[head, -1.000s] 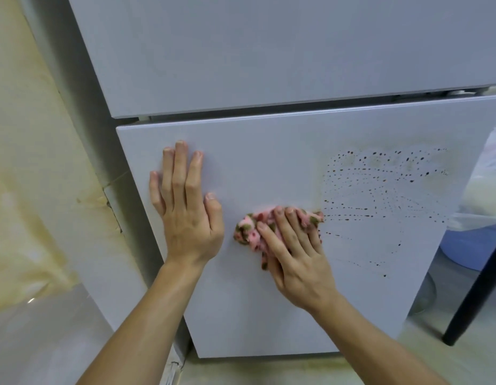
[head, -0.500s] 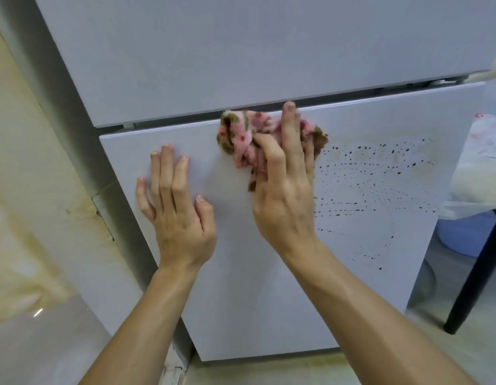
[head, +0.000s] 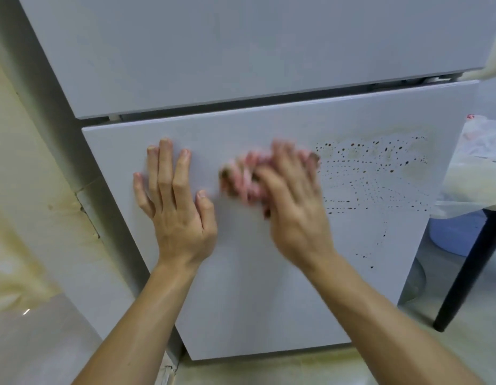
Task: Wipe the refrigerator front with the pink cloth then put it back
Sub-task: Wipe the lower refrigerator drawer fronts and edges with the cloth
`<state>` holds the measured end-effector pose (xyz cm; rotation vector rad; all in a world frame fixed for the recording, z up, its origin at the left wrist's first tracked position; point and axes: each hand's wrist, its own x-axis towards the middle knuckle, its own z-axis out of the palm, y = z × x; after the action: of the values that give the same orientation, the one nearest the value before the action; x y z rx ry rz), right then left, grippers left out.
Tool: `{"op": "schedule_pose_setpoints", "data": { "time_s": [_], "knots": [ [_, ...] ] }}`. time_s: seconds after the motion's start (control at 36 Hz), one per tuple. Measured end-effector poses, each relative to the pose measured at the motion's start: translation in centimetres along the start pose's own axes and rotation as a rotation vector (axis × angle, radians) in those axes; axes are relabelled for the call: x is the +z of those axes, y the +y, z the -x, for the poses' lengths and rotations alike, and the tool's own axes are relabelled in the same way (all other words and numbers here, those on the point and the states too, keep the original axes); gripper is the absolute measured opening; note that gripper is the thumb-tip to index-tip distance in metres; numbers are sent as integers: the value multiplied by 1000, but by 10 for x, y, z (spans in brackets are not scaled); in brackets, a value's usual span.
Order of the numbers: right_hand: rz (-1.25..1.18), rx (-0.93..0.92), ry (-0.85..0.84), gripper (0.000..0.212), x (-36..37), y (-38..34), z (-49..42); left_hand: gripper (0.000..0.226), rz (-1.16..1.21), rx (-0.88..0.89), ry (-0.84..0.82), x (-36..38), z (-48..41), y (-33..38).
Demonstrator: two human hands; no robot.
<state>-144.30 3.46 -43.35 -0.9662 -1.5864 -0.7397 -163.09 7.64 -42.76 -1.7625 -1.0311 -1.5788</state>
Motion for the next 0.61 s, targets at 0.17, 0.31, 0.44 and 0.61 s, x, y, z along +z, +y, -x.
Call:
{"op": "schedule_pose_setpoints", "data": {
  "time_s": [0.17, 0.31, 0.44, 0.61],
  "knots": [
    [49, 107, 247, 38, 0, -4, -39, 69, -22, -20, 0, 1, -1, 7],
    [42, 55, 63, 55, 15, 2, 25, 70, -30, -5, 1, 2, -1, 6],
    [112, -55, -178, 66, 15, 18, 114, 67, -12, -14, 18, 3, -2, 8],
    [156, -72, -248, 80, 7, 26, 118, 66, -7, 13, 4, 5, -2, 16]
  ]
}}
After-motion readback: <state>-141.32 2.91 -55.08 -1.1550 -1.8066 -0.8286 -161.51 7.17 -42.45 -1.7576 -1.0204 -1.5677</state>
